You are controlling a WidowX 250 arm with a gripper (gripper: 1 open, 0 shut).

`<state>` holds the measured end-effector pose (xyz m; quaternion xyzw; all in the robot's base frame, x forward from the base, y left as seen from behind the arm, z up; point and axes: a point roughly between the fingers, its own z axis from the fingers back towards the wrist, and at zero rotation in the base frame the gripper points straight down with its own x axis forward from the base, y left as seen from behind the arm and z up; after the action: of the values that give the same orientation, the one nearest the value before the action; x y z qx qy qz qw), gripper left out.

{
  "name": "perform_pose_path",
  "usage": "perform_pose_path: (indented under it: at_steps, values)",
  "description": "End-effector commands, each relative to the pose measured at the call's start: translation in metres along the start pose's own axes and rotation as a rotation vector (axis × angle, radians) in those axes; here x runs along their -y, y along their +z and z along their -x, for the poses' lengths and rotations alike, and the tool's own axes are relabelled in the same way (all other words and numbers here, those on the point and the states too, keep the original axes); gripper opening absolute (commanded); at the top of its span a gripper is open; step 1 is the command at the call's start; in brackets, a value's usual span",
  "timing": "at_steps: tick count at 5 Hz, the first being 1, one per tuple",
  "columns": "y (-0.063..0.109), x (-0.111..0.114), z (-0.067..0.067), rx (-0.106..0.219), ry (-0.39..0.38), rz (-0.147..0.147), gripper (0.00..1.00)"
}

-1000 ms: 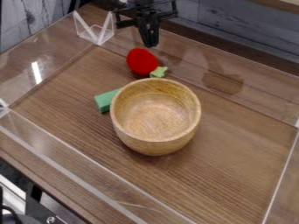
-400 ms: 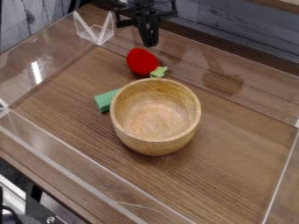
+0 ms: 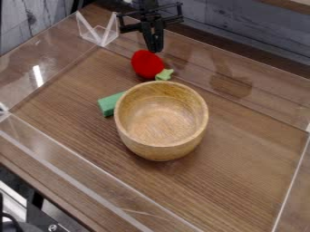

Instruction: Move the red object to the right side of the table

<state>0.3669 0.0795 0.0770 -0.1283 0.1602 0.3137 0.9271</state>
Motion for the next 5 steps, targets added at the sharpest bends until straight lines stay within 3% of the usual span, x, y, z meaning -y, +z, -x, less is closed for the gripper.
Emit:
perform_pose_path:
  at_steps: [1,5]
  values:
    - [0.0206,0.0052,0.0061,0.059,-0.020,0.017,0.00]
    - [0.0114,0.0047,0.0034,0.052,-0.010,0.010,0.00]
